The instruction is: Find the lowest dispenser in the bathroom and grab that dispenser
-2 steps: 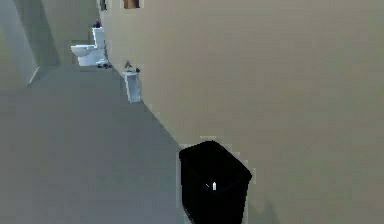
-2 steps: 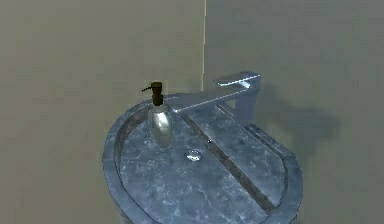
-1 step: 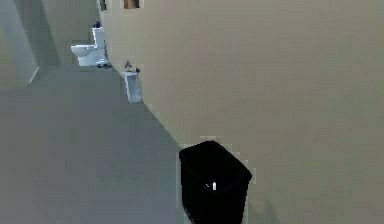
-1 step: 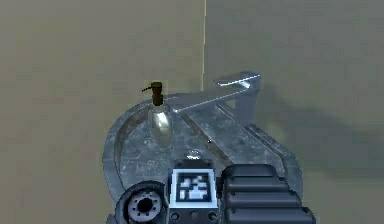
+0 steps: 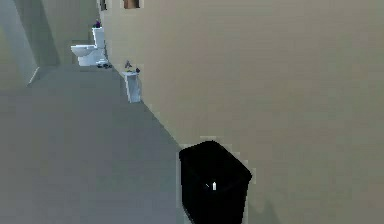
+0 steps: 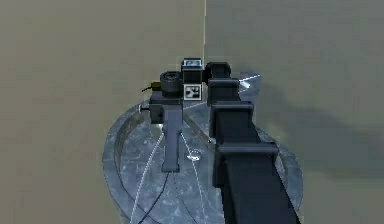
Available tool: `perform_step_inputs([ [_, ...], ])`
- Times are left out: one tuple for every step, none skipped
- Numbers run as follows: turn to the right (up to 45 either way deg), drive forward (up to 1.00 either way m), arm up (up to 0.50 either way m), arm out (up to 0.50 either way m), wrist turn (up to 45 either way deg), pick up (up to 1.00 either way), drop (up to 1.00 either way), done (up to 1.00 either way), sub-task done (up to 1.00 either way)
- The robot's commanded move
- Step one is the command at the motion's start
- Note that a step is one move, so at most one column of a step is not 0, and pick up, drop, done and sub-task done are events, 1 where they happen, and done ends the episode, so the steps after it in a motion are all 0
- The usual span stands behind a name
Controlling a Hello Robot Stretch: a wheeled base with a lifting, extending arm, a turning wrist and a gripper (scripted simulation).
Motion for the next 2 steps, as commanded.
perform_step_inputs([
  [0.0,0.00,0.00,0.00,45.0,0.00,0.00,0.00,0.00],
  [0.0,0.00,0.00,0.00,45.0,0.00,0.00,0.00,0.00],
])
